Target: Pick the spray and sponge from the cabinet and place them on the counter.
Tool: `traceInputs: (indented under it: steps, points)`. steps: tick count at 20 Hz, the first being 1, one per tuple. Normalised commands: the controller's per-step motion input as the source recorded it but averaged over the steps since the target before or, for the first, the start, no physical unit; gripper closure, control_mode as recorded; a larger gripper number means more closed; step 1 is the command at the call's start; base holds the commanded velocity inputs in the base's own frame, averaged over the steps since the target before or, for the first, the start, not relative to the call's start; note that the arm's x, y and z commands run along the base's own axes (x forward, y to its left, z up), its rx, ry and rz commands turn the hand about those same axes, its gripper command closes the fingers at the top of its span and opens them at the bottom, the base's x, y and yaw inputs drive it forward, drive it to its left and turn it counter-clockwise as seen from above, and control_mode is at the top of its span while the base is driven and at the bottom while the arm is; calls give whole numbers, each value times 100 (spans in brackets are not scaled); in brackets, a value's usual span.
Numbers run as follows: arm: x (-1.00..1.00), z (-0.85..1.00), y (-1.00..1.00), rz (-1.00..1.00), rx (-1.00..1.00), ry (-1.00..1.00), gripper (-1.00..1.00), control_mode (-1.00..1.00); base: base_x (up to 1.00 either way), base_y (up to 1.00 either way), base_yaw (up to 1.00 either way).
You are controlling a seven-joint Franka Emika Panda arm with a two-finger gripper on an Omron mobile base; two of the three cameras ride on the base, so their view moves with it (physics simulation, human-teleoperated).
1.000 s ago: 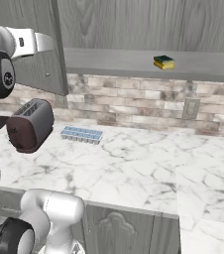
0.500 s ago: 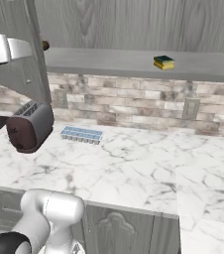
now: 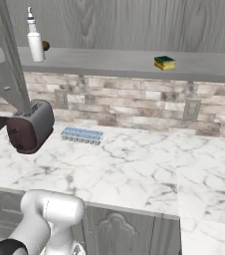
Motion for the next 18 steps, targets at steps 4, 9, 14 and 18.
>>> traceInputs:
  steps: [4, 9, 14, 18]
  points:
    - [-18, -61, 77, -1, 0, 0, 100, -100, 0, 0, 0]
    - [-17, -62, 69, -1, 0, 0, -100, -100, 0, 0, 0]
    - [-17, -50, 5, -3, -1, 0, -100, -100, 0, 0, 0]
    - [-27, -46, -27, -5, -3, 0, -100, -100, 0, 0, 0]
